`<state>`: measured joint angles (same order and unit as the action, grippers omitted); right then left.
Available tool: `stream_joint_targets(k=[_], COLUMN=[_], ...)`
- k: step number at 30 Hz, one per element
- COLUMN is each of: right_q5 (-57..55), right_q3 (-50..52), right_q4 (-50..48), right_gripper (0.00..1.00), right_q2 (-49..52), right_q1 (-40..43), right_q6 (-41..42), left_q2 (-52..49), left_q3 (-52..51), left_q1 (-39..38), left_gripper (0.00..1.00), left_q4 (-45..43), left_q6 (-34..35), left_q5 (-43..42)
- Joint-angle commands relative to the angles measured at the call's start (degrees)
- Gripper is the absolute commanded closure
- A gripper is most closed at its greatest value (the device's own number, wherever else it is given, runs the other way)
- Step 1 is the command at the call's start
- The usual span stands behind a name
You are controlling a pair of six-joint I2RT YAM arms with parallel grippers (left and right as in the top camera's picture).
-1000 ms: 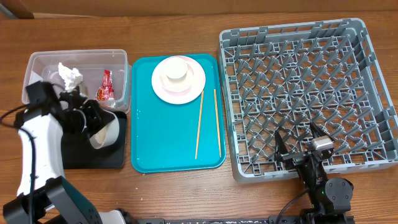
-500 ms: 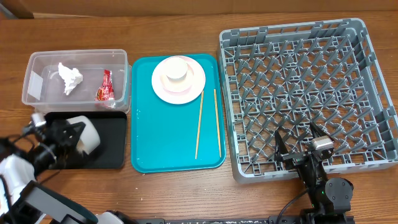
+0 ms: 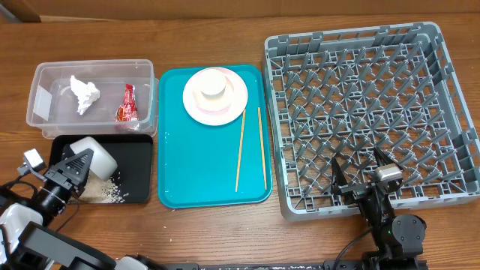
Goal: Sort waste into correct bins and load items into the dishwasher
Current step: 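Lift the bowl over the black tray and tip out the rice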
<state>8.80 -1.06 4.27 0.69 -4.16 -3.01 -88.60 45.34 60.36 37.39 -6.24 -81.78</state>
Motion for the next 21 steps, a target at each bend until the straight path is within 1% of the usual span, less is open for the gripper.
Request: stream_joint_targets(k=[1, 10, 14, 18, 21], right_q5=[0.31, 0.28, 0.31, 0.31, 0.31], right_q3=[0.61, 0.61, 0.61, 0.61, 0.61], right_q4=[-0.31, -0.28, -0.28, -0.28, -0.31], right_gripper=[0.0, 0.0, 0.0, 0.0, 0.0], right_q2=[-0.52, -0.52, -0.52, -0.52, -0.52], right_q1=[0.17, 0.17, 0.17, 0.17, 0.17], right_q6=[-0.02, -0.02, -0.04, -0.02, -0.04], left_q2=[1.4, 1.36, 1.36, 1.36, 1.36], left_q3=[-0.39, -0.39, -0.39, -0.39, -0.39], left_q1=[-1.05, -3.82, -5.09, -5.22, -5.33], left_gripper=[0.96, 0.96, 0.96, 0.96, 0.96], left_q4=[-1.31, -1.46, -1.51, -2.84, -1.6], left_q6=[-1.49, -0.83, 7.78, 9.2, 9.92], left_q5=[-8.48, -8.85, -8.85, -8.85, -8.87])
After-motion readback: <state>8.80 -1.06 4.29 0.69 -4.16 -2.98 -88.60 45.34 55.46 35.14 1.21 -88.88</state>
